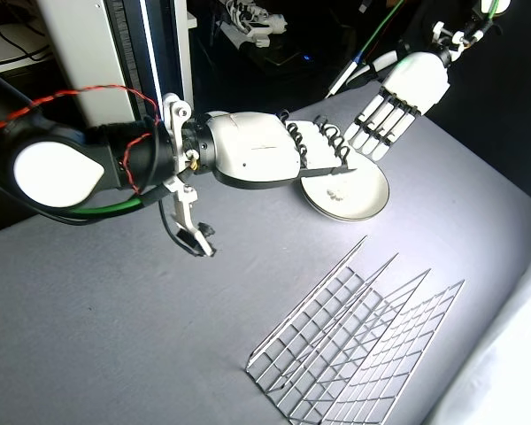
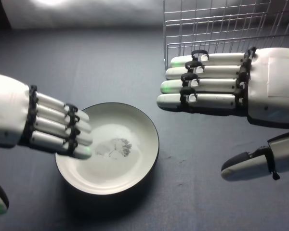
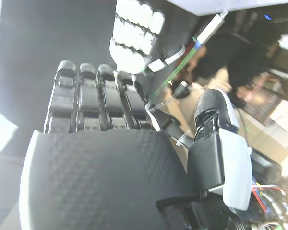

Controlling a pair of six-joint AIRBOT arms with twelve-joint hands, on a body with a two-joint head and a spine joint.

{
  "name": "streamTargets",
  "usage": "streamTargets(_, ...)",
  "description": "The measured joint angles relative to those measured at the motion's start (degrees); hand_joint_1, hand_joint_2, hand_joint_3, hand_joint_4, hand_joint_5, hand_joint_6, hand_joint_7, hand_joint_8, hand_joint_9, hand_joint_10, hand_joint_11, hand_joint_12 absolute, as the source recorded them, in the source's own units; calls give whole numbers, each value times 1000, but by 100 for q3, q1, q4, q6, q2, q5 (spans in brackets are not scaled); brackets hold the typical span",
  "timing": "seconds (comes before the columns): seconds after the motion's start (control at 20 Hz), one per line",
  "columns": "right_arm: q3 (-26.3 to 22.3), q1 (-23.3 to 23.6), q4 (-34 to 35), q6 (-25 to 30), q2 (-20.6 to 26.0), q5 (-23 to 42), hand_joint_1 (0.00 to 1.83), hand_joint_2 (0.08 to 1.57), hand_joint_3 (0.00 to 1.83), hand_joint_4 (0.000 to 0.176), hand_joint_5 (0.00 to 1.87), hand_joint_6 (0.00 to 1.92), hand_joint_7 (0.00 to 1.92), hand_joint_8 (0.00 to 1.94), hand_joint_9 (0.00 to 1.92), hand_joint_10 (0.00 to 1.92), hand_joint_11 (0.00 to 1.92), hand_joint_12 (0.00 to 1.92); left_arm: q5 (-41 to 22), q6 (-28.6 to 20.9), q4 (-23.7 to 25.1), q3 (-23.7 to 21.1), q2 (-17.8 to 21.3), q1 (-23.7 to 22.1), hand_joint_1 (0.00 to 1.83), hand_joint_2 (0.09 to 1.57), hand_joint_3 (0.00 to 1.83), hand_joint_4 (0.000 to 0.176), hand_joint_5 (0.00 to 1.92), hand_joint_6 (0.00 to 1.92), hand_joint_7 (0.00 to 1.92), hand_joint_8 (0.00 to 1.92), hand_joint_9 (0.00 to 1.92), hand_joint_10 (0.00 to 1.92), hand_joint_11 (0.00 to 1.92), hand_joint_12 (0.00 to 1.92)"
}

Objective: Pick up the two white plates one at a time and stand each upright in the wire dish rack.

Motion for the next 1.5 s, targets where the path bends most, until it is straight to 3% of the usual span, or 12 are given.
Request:
streamTargets(0.3, -9, 0, 4, -85, 96, 87, 0, 1171, 9, 0, 0, 0, 0, 0, 0, 0, 0, 0, 404, 450, -348, -103, -26, 479, 0, 1050, 2, 0, 24, 0, 46, 2, 54, 1, 84, 51)
streamTargets(0.6, -120, -273, 153, -192, 260, 83, 17, 1166, 3, 0, 0, 0, 0, 0, 0, 0, 0, 0, 708, 568, -431, -94, -157, 654, 0, 1071, 8, 0, 36, 11, 41, 10, 49, 9, 89, 52)
streamTargets(0.9, -120, -234, 245, -195, 273, 76, 13, 1188, 9, 0, 0, 0, 0, 0, 0, 0, 0, 0, 966, 603, -498, 153, -284, 813, 0, 1064, 2, 0, 9, 0, 23, 0, 32, 0, 60, 39)
streamTargets(1.5, -120, -216, 260, -192, 256, 70, 45, 1193, 4, 0, 0, 0, 0, 0, 0, 0, 0, 0, 1029, 761, -535, 199, -407, 1008, 0, 1058, 0, 0, 10, 1, 23, 1, 32, 3, 57, 38)
